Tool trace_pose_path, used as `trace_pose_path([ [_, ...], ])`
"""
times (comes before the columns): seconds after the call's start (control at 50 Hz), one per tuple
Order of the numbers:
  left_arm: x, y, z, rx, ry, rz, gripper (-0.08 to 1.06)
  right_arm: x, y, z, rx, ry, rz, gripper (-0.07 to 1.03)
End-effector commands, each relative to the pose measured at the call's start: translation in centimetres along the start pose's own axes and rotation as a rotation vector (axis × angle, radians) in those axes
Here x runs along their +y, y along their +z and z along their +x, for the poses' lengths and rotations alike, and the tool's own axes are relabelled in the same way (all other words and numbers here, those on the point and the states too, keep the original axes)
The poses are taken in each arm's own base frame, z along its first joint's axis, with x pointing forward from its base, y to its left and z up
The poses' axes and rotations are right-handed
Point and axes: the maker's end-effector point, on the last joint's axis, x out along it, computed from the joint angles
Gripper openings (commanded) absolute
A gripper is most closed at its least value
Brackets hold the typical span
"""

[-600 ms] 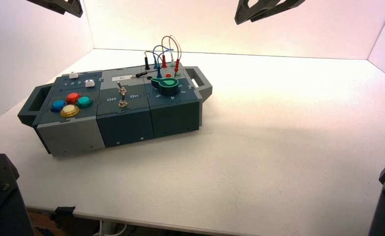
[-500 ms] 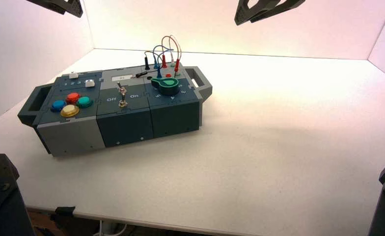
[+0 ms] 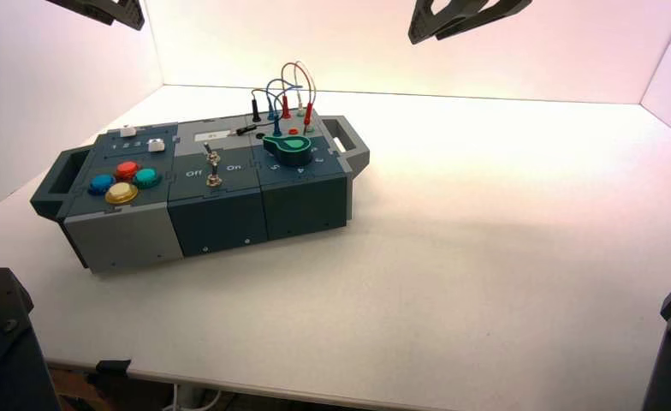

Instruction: Insert the red wire.

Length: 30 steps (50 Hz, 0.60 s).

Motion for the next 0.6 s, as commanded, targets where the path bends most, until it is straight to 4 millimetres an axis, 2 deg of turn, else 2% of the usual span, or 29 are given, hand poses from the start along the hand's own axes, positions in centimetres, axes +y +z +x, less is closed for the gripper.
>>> trace_pose_path([
  [0.02,0.1,0.7,-0.2,-0.023,0.003,0.006,0.52,0.6,2.1,-0.6,-0.048,0.017,0.004,0.49],
  [0.16,0.1,0.6,0.0,-0.017,0.003,0.007,0.52,1.5,2.9,-0.1,-0.035,0.036,-0.006,0.49],
  [0.3,0.1,0.6,-0.1,-0.018,0.003,0.008,0.52,2.6,3.4,1.3,0.004,0.057,-0.021,0.49],
  [0.46,0.0,0.6,-0.2,-0.018,0.002,0.006,0.52,3.7,4.1,3.6,0.051,0.071,-0.039,0.49],
  [0.6,0.0,0.6,-0.2,-0.018,0.001,0.004,0.52,3.8,4.6,5.7,0.086,0.067,-0.044,0.49],
])
